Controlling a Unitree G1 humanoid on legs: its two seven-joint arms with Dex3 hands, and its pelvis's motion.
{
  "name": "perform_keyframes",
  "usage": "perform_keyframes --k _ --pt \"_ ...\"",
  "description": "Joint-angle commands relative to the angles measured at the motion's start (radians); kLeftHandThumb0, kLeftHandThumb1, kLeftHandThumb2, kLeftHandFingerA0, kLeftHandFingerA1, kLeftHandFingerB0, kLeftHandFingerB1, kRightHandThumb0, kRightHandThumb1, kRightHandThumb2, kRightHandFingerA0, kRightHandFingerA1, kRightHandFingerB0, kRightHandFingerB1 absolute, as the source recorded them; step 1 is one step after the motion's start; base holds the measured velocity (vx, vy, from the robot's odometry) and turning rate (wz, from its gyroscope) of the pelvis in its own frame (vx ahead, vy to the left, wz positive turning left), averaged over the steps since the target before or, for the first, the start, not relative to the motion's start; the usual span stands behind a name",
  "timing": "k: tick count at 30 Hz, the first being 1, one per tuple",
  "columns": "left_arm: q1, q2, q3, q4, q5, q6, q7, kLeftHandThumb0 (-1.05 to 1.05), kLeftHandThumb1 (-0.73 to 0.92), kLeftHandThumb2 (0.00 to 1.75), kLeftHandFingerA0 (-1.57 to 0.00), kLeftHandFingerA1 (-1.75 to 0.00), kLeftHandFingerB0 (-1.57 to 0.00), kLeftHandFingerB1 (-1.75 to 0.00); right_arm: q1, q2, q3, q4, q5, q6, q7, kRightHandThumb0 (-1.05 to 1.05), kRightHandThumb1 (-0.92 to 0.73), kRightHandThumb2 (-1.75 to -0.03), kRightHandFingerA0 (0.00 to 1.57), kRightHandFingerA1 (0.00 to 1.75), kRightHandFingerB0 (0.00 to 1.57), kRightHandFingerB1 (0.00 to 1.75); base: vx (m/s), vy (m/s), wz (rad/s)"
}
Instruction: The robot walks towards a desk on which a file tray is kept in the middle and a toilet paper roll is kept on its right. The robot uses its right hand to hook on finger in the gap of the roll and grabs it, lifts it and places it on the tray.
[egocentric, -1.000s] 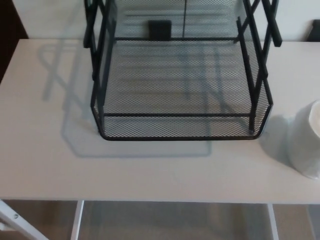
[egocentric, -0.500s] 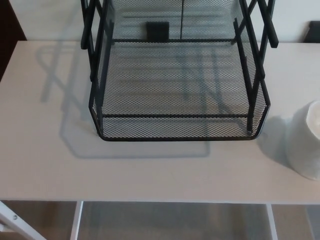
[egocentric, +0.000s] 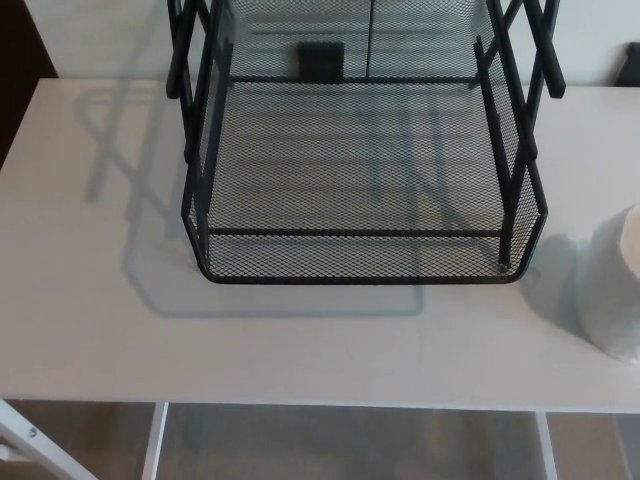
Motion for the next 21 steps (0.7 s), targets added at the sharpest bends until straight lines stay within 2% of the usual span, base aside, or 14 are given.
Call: perform_keyframes --k 1,2,3,4,8,9,12,13,14,15,16,17,18,21 --pt "0.018 0.019 -0.019 -0.045 0.011 0.012 0.004 -0.76 0.85 0.65 -0.23 -0.41 -0.17 -0.32 0.101 -0.12 0.238 -0.284 -0.178 0.025 0.158 -0.53 -0.53 -0.58 0.2 0.48 0.09 0.23 0.0 0.0 0.0" --pt "0.014 0.019 -0.018 -0.022 0.012 -0.01 0.001 -0.79 0.68 0.96 -0.18 -0.5 -0.13 -0.44 0.106 -0.127 0.258 -0.291 -0.181 0.031 0.166 -0.52 -0.53 -0.59 0.2 0.49 0.09 0.23 0.0 0.0 0.0" --pt "0.016 0.017 -0.013 -0.031 0.005 0.004 0.003 -0.79 0.67 0.97 -0.2 -0.51 -0.14 -0.44 0.114 -0.135 0.281 -0.304 -0.192 0.037 0.168 -0.34 -0.4 -0.94 0.05 0.52 0.0 0.5 0.0 0.0 0.0" --pt "0.018 0.018 -0.012 -0.036 0.004 0.007 0.003 -0.79 0.67 0.97 -0.2 -0.51 -0.14 -0.44 0.121 -0.137 0.285 -0.31 -0.19 0.041 0.164 -0.34 -0.4 -0.94 0.05 0.52 0.0 0.5 0.0 0.0 0.0" --pt "0.01 0.018 -0.002 -0.036 -0.008 0.035 0.009 -0.78 0.67 0.96 -0.19 -0.5 -0.13 -0.44 0.138 -0.181 0.374 -0.36 -0.242 0.11 0.154 -0.35 -0.34 -0.91 0.06 0.53 0.0 0.5 0.0 0.0 0.0" --pt "-0.003 0.019 0.005 -0.02 -0.012 0.041 0.019 -0.75 0.82 0.65 -0.26 -0.42 -0.2 -0.34 0.129 -0.202 0.414 -0.368 -0.262 0.158 0.171 -0.36 -0.35 -0.92 0.04 0.51 0.0 0.5 0.0 0.0 0.0" --pt "0.002 0.018 -0.001 -0.027 -0.002 0.034 0.028 -0.75 0.81 0.65 -0.28 -0.42 -0.19 -0.34 0.127 -0.246 0.461 -0.375 -0.293 0.163 0.195 -0.63 -0.41 -0.75 0.18 0.53 0.05 0.27 0.0 0.0 0.0" --pt "0.007 0.02 -0.001 -0.035 -0.003 0.039 0.026 -0.76 0.66 0.95 -0.23 -0.51 -0.16 -0.45 0.123 -0.257 0.477 -0.378 -0.301 0.17 0.2 -0.64 -0.4 -0.76 0.18 0.54 0.06 0.25 0.0 0.0 0.0" --pt "0.008 0.02 -0.001 -0.038 -0.004 0.042 0.025 -0.76 0.66 0.95 -0.23 -0.51 -0.16 -0.45 0.122 -0.262 0.483 -0.379 -0.301 0.172 0.202 -0.64 -0.4 -0.76 0.18 0.54 0.06 0.25 0.0 0.0 0.0" --pt "0.013 0.022 -0.001 -0.047 -0.005 0.042 0.02 -0.75 0.83 0.65 -0.27 -0.42 -0.2 -0.34 0.12 -0.269 0.49 -0.388 -0.3 0.183 0.205 -0.59 -0.52 -0.57 0.2 0.48 0.09 0.21 0.0 0.0 0.0" --pt "0.013 0.022 -0.003 -0.046 -0.003 0.042 0.02 -0.76 0.83 0.65 -0.28 -0.43 -0.2 -0.34 0.118 -0.267 0.491 -0.387 -0.296 0.183 0.205 -0.62 -0.39 -0.78 0.16 0.54 0.05 0.26 0.0 0.0 0.0" --pt "0.011 0.023 -0.006 -0.042 0.001 0.037 0.02 -0.77 0.67 0.97 -0.23 -0.52 -0.14 -0.45 0.109 -0.269 0.5 -0.386 -0.297 0.188 0.212 -0.59 -0.52 -0.58 0.21 0.46 0.09 0.21 0.0 0.0 0.0" --pt "0.007 0.023 -0.01 -0.031 0.005 0.028 0.021 -0.76 0.81 0.65 -0.27 -0.42 -0.18 -0.33 0.099 -0.275 0.513 -0.397 -0.299 0.206 0.227 -0.61 -0.39 -0.75 0.18 0.53 0.06 0.26 0.0 0.0 0.0" --pt "0.002 0.025 -0.013 -0.02 0.007 0.027 0.02 -0.75 0.83 0.65 -0.25 -0.42 -0.18 -0.33 0.094 -0.27 0.513 -0.418 -0.286 0.243 0.245 -0.54 -0.51 -0.56 0.16 0.45 0.06 0.26 0.0 0.0 0.0"
